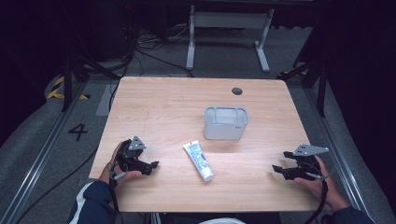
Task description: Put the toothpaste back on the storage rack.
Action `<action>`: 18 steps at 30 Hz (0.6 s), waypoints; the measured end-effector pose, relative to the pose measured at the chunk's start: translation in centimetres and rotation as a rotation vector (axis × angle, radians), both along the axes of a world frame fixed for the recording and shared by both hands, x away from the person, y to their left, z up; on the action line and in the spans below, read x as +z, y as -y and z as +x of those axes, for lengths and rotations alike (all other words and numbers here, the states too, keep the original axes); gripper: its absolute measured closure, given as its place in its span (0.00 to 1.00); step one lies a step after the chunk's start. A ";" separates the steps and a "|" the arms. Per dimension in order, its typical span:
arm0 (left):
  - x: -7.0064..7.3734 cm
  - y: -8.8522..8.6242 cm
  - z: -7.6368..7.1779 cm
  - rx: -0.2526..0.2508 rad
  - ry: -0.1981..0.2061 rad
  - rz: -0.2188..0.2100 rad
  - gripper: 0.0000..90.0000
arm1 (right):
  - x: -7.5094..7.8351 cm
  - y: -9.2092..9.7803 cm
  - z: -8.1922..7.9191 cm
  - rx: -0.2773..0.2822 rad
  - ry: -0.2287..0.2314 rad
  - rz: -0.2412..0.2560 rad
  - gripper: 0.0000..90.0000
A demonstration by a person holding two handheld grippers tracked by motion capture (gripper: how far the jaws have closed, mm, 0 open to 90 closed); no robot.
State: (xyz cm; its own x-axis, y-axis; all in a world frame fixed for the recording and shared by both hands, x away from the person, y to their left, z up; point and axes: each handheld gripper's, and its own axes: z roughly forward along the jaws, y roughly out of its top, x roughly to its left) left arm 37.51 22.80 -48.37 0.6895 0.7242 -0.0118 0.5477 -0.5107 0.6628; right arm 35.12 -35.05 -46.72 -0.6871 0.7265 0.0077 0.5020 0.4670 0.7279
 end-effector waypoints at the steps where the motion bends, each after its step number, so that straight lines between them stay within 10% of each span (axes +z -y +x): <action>1: 0.0 0.0 0.0 -0.001 0.000 -0.001 0.01 | 0.3 -0.4 -0.1 0.012 0.002 0.009 0.24; 18: 0.0 0.0 0.0 -0.001 0.000 -0.001 0.01 | 3.0 -5.9 -0.6 0.142 0.035 0.023 0.26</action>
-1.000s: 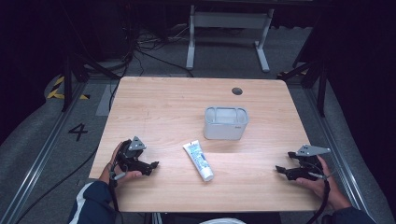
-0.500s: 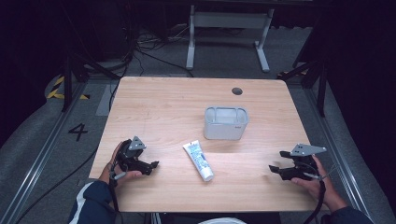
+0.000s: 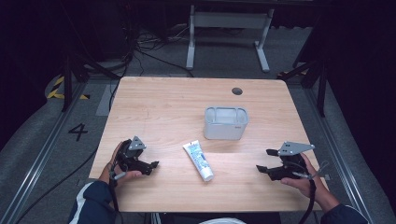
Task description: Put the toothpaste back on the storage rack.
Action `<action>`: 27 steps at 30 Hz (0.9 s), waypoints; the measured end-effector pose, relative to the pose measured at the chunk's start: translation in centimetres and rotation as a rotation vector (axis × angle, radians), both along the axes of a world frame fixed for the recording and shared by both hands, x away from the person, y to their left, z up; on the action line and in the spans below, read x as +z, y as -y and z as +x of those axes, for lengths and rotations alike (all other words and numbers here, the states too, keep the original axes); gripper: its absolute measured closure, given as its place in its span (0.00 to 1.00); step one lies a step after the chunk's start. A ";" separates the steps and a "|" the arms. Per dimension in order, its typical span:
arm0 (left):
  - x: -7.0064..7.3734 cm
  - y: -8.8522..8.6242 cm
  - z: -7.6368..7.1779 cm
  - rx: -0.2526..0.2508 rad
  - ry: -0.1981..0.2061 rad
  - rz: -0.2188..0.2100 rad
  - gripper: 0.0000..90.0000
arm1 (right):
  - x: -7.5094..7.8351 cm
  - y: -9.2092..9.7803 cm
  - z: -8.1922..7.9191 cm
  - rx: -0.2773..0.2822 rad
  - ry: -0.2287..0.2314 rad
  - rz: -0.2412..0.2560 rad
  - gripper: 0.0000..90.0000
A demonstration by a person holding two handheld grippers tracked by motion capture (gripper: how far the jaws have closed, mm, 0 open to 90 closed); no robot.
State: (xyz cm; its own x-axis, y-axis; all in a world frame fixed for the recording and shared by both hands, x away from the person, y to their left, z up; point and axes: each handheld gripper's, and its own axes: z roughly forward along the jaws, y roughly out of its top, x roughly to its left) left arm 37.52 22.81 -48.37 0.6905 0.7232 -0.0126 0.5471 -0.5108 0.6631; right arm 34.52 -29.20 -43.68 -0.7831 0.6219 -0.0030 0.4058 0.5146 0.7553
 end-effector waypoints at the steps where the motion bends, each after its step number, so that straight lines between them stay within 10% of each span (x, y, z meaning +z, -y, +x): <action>1: 0.0 0.0 0.0 -0.001 0.000 0.001 0.01 | 0.2 -0.6 0.0 0.008 0.003 -0.011 0.26; 27: 0.0 0.0 0.0 0.003 0.000 0.002 0.01 | 2.4 -13.1 2.0 0.199 -0.002 -0.077 0.28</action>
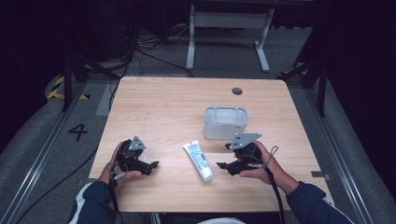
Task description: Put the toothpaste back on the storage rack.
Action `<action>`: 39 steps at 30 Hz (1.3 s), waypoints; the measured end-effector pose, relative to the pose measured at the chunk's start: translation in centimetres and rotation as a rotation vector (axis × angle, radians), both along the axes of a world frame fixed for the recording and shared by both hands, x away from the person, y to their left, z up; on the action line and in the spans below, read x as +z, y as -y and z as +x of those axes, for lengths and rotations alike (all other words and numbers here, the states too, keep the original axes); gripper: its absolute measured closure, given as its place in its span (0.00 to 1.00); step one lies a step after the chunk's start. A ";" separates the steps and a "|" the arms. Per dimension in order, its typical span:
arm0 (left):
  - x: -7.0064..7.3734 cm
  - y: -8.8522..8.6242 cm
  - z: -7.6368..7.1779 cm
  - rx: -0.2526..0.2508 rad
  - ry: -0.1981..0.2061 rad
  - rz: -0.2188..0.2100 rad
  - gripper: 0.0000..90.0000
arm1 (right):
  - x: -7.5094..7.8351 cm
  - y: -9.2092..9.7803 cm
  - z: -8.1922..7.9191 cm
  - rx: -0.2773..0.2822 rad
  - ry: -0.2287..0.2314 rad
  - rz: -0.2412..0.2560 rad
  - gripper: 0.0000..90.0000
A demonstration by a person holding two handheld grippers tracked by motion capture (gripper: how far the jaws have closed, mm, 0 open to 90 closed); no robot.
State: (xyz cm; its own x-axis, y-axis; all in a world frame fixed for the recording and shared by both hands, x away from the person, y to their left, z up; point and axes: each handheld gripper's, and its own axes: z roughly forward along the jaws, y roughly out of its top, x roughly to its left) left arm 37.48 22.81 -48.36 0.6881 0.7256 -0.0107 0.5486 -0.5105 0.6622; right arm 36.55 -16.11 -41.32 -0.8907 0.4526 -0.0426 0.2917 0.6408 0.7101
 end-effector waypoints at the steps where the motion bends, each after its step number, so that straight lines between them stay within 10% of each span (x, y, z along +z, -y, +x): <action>1: 0.0 0.0 0.0 0.000 0.000 0.001 0.01 | 0.0 -0.6 0.1 0.005 -0.005 -0.006 0.28; 23: 0.0 0.0 0.0 0.000 0.000 0.000 0.01 | -1.4 -7.8 2.2 0.029 -0.065 -0.133 0.26; 39: 0.0 0.0 0.0 -0.001 0.000 -0.003 0.01 | -4.5 -10.0 4.5 -0.039 -0.212 -0.213 0.18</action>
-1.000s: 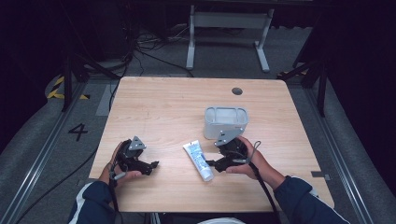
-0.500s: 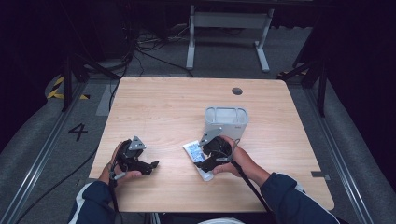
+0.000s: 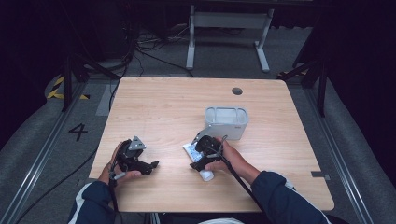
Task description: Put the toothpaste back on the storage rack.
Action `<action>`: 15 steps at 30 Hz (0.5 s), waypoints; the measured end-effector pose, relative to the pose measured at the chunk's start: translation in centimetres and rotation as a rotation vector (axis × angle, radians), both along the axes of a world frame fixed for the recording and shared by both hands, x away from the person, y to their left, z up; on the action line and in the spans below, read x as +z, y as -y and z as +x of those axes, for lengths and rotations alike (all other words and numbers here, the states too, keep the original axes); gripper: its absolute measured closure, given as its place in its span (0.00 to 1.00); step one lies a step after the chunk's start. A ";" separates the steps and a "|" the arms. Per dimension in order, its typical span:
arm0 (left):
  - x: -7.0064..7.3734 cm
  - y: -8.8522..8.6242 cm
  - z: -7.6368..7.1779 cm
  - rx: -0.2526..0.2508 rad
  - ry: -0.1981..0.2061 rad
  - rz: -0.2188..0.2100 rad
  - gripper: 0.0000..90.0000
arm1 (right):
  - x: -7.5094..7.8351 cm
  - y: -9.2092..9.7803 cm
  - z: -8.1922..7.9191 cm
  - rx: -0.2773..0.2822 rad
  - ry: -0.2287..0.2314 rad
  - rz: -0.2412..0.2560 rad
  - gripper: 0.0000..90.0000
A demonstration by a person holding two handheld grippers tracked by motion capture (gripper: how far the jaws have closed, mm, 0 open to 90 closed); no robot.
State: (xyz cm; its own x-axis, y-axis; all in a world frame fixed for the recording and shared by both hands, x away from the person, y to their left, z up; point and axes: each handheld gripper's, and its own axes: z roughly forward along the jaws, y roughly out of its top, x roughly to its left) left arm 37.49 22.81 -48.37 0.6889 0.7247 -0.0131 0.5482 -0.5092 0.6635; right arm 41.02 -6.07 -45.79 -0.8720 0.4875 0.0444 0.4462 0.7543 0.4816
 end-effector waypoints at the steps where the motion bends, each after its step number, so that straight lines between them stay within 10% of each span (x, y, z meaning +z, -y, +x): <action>1: 0.0 0.0 0.0 0.000 0.000 0.000 0.01 | -0.1 -0.1 0.1 0.001 -0.005 -0.004 0.18; 15: 0.0 0.0 0.0 -0.004 0.003 0.004 0.01 | 0.5 -1.7 0.3 0.055 0.022 -0.061 0.48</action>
